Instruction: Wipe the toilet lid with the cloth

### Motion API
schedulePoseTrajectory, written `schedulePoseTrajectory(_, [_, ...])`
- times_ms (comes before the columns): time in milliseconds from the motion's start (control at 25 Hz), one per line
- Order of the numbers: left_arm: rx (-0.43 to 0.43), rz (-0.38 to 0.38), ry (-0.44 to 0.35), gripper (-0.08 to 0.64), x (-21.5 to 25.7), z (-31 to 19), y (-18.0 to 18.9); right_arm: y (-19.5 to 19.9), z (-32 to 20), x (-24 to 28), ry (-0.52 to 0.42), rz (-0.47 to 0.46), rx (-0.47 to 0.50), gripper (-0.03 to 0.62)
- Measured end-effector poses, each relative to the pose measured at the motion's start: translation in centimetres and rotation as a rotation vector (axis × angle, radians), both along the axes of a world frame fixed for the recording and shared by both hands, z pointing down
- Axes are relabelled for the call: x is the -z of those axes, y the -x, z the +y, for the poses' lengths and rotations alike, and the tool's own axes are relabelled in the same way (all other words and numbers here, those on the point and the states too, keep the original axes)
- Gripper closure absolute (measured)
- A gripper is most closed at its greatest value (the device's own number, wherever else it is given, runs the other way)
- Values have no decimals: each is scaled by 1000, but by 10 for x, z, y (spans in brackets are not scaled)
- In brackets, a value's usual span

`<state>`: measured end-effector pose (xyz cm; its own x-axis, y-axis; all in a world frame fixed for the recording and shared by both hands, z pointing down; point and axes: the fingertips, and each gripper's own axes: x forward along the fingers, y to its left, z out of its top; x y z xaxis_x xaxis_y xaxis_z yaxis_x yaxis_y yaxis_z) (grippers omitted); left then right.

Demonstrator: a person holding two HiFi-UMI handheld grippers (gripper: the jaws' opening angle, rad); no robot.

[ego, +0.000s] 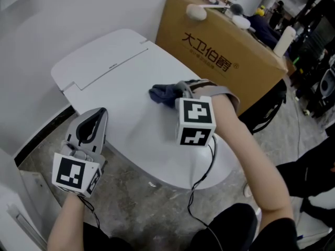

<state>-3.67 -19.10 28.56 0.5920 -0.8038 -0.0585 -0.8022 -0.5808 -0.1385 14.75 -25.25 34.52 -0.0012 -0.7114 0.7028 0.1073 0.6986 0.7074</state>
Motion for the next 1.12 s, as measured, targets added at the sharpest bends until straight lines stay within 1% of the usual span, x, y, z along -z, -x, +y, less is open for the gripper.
schedulePoseTrajectory(440, [-5, 6, -1, 549, 0, 0, -1, 0, 35, 0, 16, -5, 6, 526])
schedulePoseTrajectory(1120, [3, 1, 23, 549, -2, 0, 0, 1, 85, -1, 36, -11, 12, 526])
